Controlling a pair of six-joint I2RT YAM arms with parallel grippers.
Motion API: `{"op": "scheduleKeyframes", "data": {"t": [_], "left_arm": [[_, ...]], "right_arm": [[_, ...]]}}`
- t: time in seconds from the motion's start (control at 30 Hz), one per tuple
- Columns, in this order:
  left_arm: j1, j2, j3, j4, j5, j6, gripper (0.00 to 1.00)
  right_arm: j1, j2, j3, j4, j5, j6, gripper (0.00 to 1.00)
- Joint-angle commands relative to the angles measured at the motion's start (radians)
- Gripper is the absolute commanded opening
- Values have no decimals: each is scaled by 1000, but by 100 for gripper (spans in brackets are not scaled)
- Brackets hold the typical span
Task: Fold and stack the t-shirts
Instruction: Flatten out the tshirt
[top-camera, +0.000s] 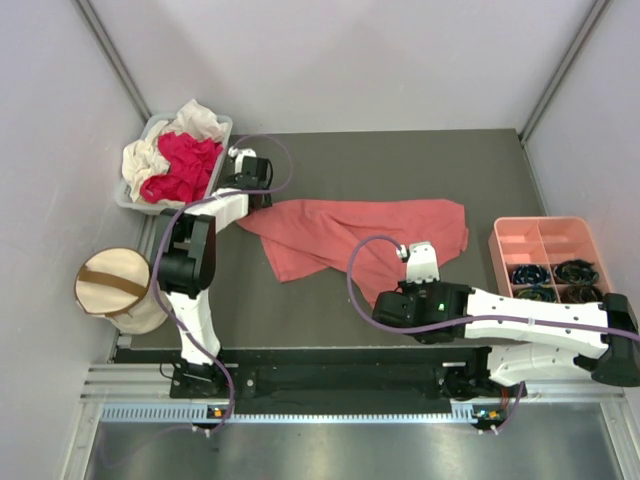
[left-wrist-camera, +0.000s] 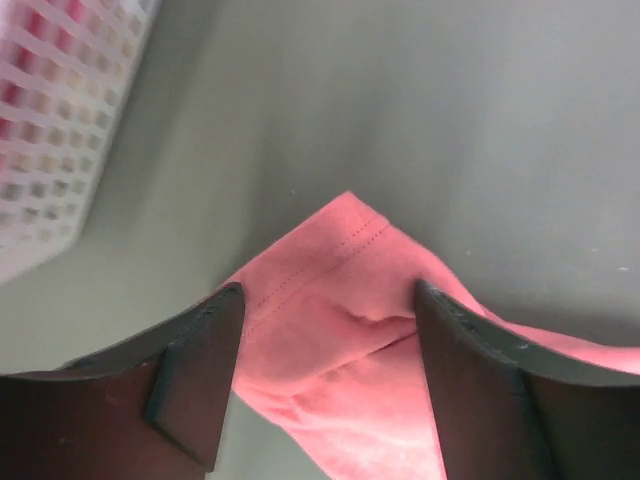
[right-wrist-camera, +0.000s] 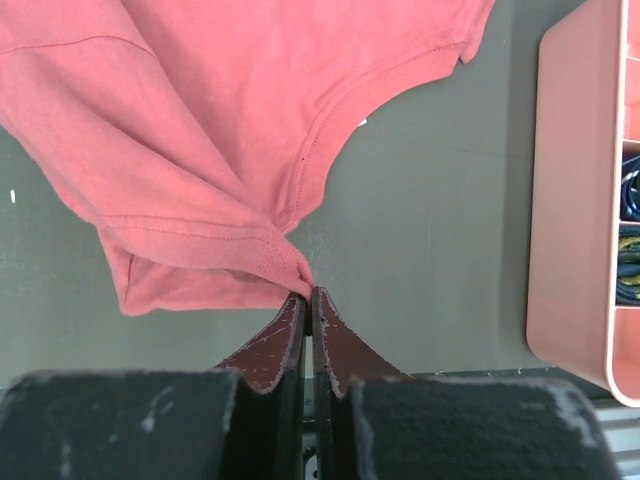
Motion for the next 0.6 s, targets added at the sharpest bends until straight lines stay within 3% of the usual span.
{"op": "scheduleKeyframes", "data": {"t": [0.0,0.07,0.1,0.17,0.4,0.57], "left_arm": [[1,67,26,-15,6,-20,54],[-1,89,58,-44,12,-29,41],[1,90,60,-44,17,-29,24],[1,87,55,-41,26,-31,1],[1,44,109,-55,92,-26,0],[-1,50,285,-101,211,-3,0]], "right_arm": [[-9,-28,34,11,17,-8,0],[-14,-34,31,13,11,-4,0],[-18,-36,28,15,8,-4,0],[-21,-37,29,19,8,-8,0],[-26,-28,34,38,8,-19,0],[-26,-10,40,47,4,-14,0]]}}
